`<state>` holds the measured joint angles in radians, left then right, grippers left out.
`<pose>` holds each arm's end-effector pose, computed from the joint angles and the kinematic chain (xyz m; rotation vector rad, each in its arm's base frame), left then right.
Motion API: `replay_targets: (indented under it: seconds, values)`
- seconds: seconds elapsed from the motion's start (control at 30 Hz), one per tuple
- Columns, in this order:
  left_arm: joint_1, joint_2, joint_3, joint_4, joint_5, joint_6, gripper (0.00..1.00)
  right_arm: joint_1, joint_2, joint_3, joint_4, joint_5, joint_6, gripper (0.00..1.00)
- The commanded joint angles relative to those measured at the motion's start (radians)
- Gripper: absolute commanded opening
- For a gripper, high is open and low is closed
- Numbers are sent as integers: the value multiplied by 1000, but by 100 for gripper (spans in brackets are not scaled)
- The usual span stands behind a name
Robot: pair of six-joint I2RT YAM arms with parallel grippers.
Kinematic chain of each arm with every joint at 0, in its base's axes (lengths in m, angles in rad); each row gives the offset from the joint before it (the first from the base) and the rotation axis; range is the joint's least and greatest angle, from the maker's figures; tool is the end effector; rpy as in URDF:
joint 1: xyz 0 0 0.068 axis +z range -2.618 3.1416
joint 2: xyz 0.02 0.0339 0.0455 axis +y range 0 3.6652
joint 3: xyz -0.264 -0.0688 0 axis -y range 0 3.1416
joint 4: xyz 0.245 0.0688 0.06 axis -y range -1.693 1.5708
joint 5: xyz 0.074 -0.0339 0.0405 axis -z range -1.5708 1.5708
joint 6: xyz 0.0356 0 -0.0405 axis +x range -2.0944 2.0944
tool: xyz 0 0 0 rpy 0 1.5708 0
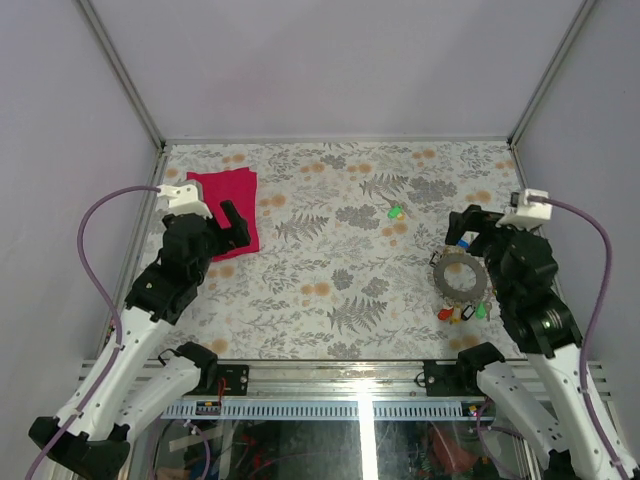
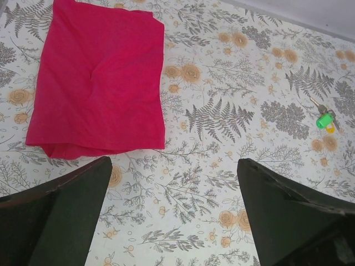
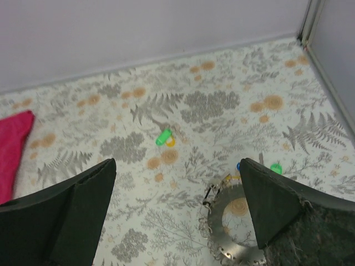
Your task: Put the keys on the keyring
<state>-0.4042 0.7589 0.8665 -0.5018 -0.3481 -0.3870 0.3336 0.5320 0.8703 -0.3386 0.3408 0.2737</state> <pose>0.1563 -0.0537 0.3399 -0.2099 1.9332 -0.1831 0.1090 0.0252 0.3853 0.2204 1.5594 0.2091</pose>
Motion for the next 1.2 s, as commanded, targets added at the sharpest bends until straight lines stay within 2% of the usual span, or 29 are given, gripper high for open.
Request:
replay_targets:
  seconds: [0.0,0.2,0.33,0.6,0.73,0.9,1.17]
  values:
    - [-4,27,-1,45,3,1,100,-2,168,38,-70,-62,48,100]
    - [-4,135,49,-38,-71,-33,100,-1,443,79,-182,-135,128,99]
    - [-4,164,54,-50,-45,-42,100,-14,579,59,-179,-129,156,99]
    - [-4,98,-17,-12,-89,-100,100,-213,689,-67,-65,-315,203,99]
    - [-3,97,-5,-28,-77,-66,100,-299,731,-134,-1,-393,234,99]
    - [-3,126,21,-65,-97,-46,100,-349,773,-190,74,-448,254,99]
    - [-3,134,20,-82,-106,-34,100,-361,859,-210,130,-506,220,99]
